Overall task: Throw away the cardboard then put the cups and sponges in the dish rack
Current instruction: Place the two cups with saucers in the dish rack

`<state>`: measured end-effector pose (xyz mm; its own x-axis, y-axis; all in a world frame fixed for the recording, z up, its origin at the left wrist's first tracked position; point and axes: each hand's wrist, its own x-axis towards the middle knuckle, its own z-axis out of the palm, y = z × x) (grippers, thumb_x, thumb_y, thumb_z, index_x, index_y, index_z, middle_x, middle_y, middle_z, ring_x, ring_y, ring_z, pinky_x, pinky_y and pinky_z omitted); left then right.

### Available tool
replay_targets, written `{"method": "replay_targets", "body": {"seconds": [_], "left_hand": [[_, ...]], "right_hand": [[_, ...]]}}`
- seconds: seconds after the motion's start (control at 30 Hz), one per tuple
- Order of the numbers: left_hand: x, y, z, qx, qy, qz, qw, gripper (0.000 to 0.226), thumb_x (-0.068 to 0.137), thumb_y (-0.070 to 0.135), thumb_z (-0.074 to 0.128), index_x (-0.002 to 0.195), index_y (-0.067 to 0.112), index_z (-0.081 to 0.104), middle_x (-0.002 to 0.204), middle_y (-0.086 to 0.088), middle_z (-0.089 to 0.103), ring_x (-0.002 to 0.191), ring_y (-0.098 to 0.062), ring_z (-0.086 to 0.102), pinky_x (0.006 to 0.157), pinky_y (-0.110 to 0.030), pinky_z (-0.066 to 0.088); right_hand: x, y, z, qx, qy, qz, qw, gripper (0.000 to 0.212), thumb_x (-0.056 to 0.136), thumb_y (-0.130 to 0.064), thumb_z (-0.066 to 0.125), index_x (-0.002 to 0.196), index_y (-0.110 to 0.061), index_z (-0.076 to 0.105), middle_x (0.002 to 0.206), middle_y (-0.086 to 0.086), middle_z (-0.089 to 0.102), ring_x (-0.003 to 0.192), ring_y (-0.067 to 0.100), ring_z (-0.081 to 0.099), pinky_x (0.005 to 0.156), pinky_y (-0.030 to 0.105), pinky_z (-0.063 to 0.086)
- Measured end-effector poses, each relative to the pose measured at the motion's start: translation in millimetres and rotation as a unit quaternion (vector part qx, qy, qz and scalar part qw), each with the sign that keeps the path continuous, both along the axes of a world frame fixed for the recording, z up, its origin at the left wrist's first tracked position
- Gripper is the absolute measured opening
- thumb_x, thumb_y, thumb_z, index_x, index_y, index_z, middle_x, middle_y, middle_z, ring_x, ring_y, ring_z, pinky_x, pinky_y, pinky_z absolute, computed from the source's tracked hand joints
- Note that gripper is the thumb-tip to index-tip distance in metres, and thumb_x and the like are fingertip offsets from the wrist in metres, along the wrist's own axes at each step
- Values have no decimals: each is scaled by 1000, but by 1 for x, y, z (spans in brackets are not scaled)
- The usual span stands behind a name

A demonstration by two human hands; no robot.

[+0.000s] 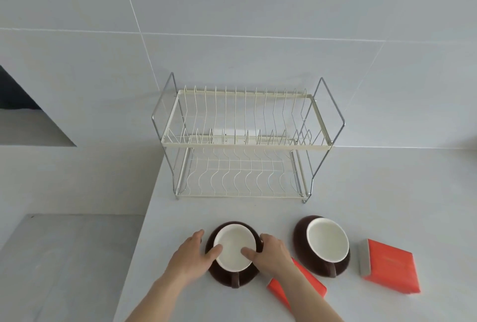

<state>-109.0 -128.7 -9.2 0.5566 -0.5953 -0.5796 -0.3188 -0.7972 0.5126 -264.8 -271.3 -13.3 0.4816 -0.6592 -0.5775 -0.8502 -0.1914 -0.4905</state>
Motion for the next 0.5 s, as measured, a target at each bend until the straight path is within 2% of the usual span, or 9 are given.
{"method": "replay_targets", "body": {"seconds": [0.17, 0.27, 0.33, 0.37, 0.4, 0.43, 0.5], "left_hand": [[-3, -2, -4, -2, 60, 28, 998, 75, 86, 47, 63, 148, 16, 33, 143, -2, 53, 128, -18, 51, 100, -31, 42], [-4, -1, -4, -4, 66, 32, 997, 68, 87, 42, 63, 144, 14, 39, 138, -2, 56, 125, -19, 53, 94, -29, 42], [-6, -1, -4, -14, 63, 33, 997, 48, 87, 39, 63, 130, 20, 51, 124, 2, 60, 114, -18, 56, 90, -28, 42], [-6, 0, -4, -17, 61, 35, 997, 29, 87, 39, 63, 113, 29, 56, 112, 7, 60, 106, -17, 56, 90, -29, 44], [-7, 0, -2, -15, 60, 31, 998, 15, 86, 39, 64, 95, 38, 52, 101, 13, 58, 101, -15, 55, 91, -30, 45], [-6, 1, -1, -18, 63, 31, 997, 16, 84, 41, 64, 84, 41, 48, 95, 18, 57, 98, -13, 56, 92, -31, 47], [-5, 3, -3, -23, 65, 30, 997, 15, 76, 46, 63, 85, 35, 58, 93, 17, 65, 94, -8, 62, 90, -33, 51]], "right_hand": [[-1, 0, -9, 17, -9, -25, 1000, 47, 71, -56, 66, 98, -18, 64, 94, 0, 69, 87, 21, 65, 73, 34, 54], [-1, 0, -12, 20, -12, -34, 999, 46, 72, -54, 66, 98, -17, 65, 93, 1, 69, 84, 21, 65, 66, 31, 50], [0, 0, -15, 22, -13, -41, 999, 45, 70, -53, 66, 95, -17, 66, 91, 1, 69, 82, 20, 66, 63, 30, 49], [0, 0, -16, 26, -14, -46, 999, 44, 69, -52, 66, 94, -17, 67, 89, 1, 70, 81, 20, 66, 62, 29, 50], [0, 0, -16, 27, -16, -51, 998, 43, 67, -51, 66, 92, -17, 67, 87, 1, 70, 80, 19, 66, 62, 29, 51], [0, -1, -17, 27, -18, -55, 998, 41, 67, -50, 66, 90, -16, 67, 86, 1, 70, 79, 19, 67, 61, 29, 51], [1, -1, -17, 22, -19, -53, 998, 39, 67, -48, 67, 88, -15, 68, 84, 1, 70, 77, 18, 66, 59, 27, 50]]}}
